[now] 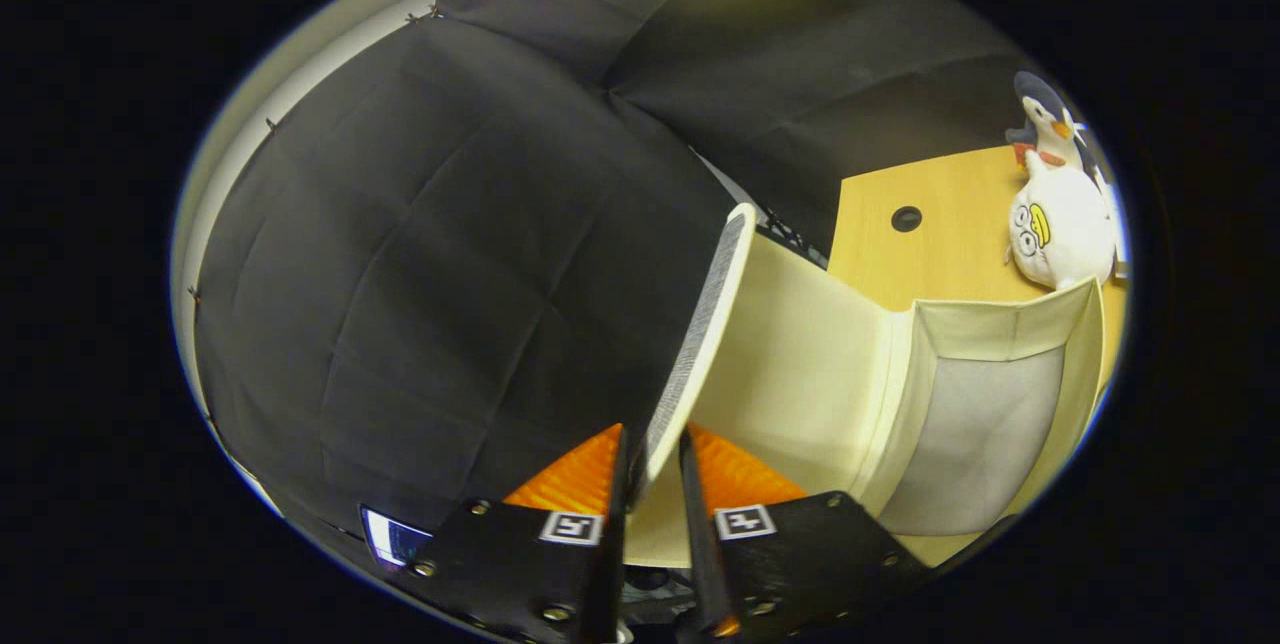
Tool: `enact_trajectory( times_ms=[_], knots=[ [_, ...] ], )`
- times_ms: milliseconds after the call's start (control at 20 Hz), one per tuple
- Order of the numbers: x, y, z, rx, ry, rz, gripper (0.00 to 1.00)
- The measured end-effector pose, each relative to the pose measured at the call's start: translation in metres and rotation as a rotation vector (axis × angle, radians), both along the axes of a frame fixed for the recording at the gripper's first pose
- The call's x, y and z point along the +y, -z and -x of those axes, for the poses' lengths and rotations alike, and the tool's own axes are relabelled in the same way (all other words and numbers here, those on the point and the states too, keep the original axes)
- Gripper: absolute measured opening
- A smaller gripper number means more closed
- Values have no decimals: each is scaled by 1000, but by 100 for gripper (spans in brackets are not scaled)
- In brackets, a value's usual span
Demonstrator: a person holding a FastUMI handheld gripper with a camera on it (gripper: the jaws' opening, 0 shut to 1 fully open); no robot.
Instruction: Open the storage box then place both shoes into the box .Put the left shoe in first, then the right shoe, with the right side of both shoes facing outward in a uniform manner.
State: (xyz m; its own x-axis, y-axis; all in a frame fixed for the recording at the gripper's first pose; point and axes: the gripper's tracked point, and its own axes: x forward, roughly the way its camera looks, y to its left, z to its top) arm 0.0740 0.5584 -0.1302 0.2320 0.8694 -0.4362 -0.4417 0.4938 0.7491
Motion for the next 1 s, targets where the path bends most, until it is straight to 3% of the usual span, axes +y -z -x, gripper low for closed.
enact_trajectory(
  times_ms=[50, 200, 1000],
  knots=[
    [4, 5, -1, -12, -5, 16, 39],
    [-6, 10, -10, -29, 4, 72, 96],
    [-166, -3, -31, -75, 105, 112, 96]
  ],
)
